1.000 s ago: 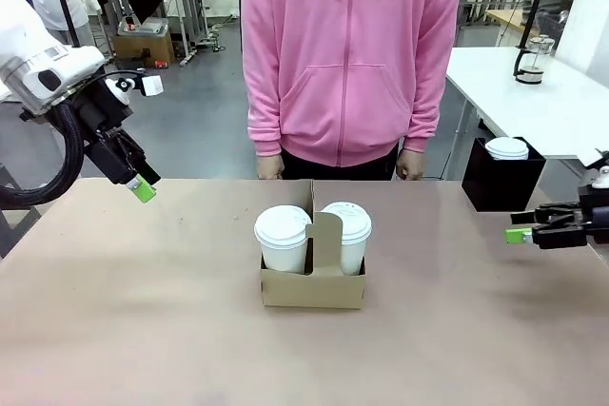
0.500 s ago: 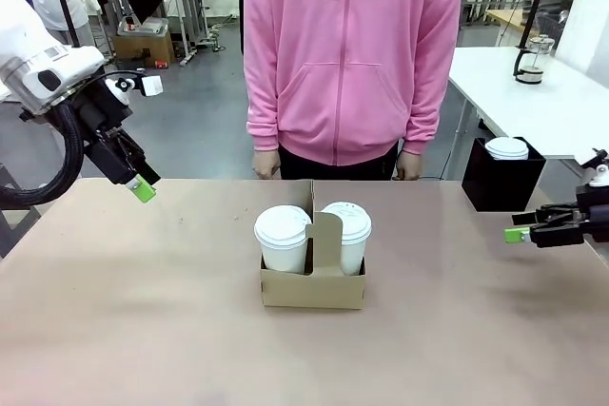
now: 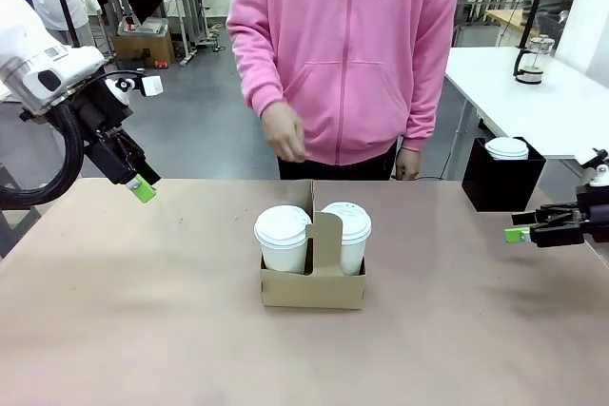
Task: Pour a drink into a cup and package it in a carrier.
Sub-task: Insert the held 600 ml Paper Cup into the Cup Carrier.
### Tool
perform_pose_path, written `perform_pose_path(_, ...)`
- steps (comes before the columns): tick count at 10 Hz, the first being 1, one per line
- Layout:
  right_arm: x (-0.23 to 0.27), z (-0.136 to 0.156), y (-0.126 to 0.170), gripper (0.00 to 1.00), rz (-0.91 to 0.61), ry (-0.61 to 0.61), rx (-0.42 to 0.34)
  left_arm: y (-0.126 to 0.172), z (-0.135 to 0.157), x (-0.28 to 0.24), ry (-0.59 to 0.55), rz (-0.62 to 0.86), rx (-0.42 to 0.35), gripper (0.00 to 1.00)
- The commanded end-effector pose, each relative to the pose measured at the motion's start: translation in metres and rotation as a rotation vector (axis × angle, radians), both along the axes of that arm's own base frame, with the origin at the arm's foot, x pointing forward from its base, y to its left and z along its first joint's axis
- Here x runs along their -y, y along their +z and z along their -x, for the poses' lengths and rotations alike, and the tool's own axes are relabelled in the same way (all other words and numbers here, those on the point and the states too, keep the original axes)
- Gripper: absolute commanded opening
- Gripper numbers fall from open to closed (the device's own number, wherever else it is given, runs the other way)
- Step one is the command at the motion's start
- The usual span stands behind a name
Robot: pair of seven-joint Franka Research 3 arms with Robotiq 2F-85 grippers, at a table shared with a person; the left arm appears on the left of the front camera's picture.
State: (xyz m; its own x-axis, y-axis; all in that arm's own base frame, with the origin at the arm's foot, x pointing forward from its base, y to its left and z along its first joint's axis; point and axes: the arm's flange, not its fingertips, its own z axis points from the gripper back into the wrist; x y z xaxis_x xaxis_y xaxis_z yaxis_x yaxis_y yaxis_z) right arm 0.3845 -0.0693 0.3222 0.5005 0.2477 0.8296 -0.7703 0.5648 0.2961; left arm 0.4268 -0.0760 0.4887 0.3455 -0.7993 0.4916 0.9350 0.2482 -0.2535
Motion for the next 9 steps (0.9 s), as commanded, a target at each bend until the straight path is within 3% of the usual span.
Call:
perform_pose_path(1,0.003,0.0013,0.0,1.0,-0.006,0.01,0.022,0.0006,0.0006,-0.0001,0.01,-0.005,0.002,1.0)
perform_pose_path(9,0.003,0.0013,0.0,1.0,-0.006,0.01,0.022,0.0006,0.0006,-0.0001,0.01,-0.005,0.002,1.0)
